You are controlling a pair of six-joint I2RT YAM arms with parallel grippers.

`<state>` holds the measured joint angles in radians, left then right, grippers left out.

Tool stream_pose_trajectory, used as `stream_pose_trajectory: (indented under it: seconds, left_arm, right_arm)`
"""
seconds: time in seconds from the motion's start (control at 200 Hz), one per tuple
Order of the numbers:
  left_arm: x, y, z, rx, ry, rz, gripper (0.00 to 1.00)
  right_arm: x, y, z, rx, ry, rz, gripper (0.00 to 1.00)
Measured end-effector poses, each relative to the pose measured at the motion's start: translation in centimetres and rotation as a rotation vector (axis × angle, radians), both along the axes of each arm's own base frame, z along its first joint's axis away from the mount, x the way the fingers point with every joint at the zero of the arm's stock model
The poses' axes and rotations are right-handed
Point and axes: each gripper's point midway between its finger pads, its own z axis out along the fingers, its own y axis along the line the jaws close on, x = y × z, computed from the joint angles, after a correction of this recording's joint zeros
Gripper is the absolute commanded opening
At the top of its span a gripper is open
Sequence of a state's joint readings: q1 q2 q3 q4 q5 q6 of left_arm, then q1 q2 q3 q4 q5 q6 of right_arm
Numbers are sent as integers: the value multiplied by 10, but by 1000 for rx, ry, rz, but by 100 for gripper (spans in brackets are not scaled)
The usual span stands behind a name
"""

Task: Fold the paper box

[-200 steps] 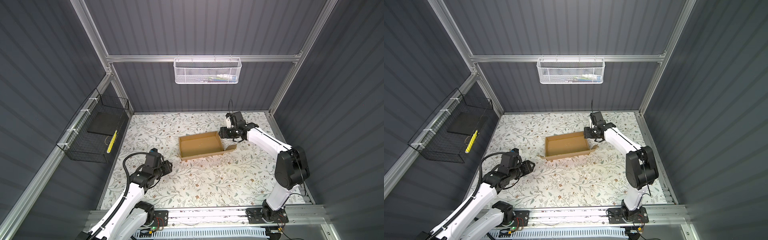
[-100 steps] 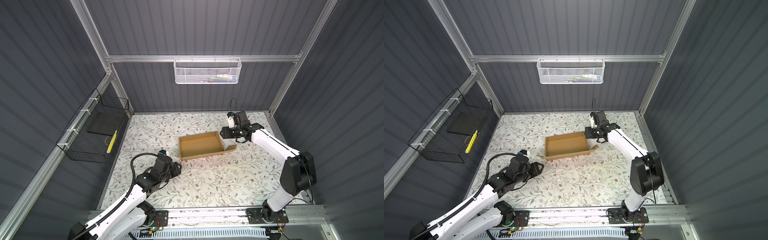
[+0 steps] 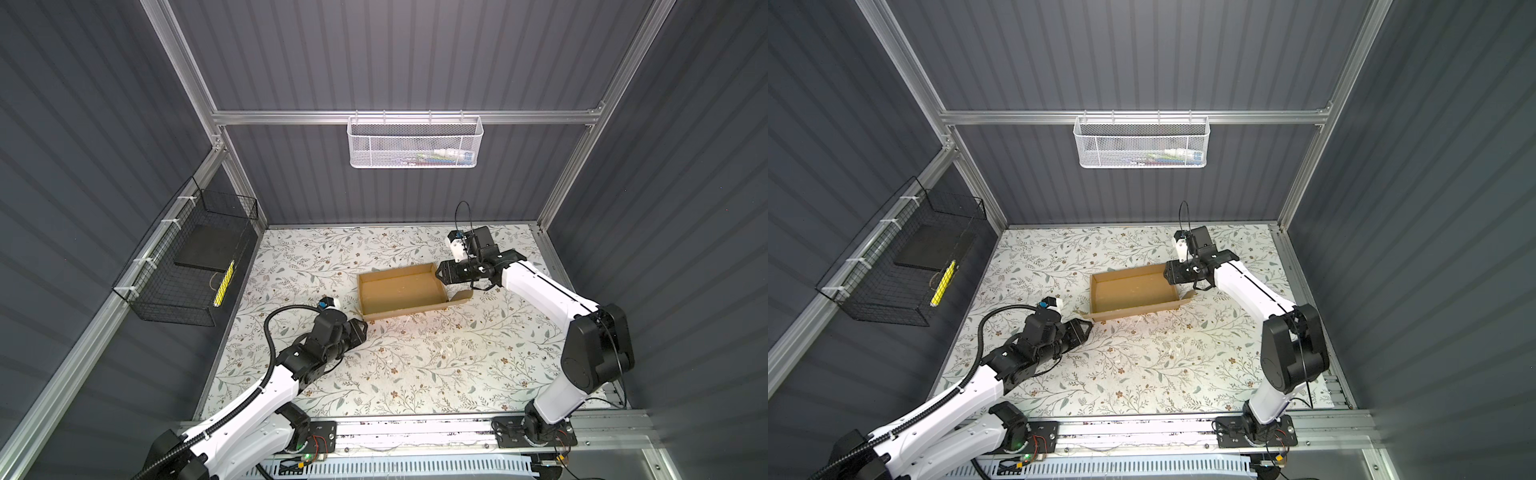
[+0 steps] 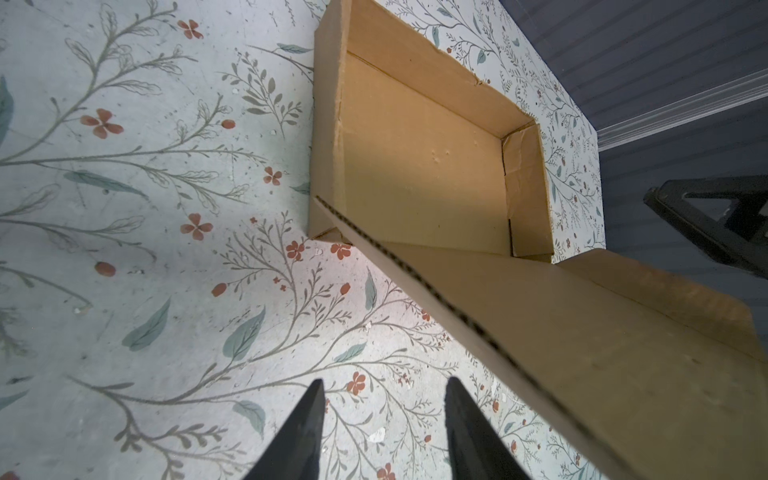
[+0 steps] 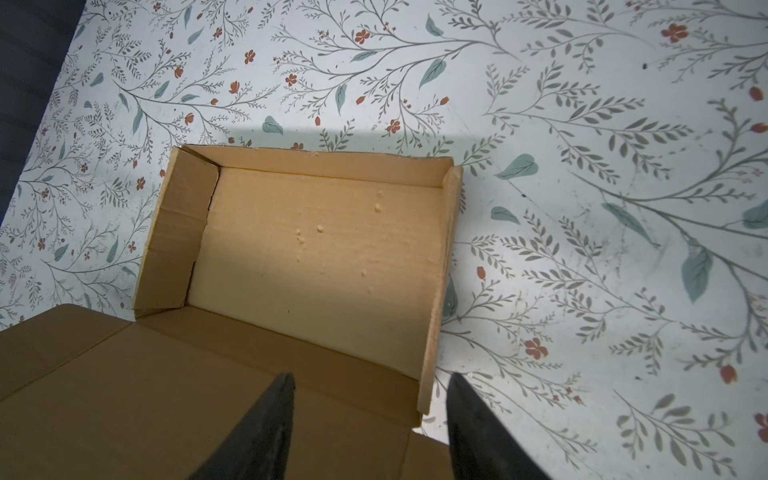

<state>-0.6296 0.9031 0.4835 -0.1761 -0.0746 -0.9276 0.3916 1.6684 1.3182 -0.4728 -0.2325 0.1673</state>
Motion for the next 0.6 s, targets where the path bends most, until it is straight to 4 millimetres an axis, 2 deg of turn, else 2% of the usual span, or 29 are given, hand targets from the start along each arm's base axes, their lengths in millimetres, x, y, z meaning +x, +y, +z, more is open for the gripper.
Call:
stream_pose_trajectory:
  seconds: [0.2,0.44,0.595]
  left_arm:
    - [7,-4,-3,-2,-6,4,50]
    - [14,-5,-15,32,15,18,54]
    - [23,-5,-8,44,-14,36,56]
  right_arm:
    - [-10,2,-13,-5,32,23,59]
    - [-18,4,-22,0,65,42,59]
    - [-24,3,-27,3,83,48,58]
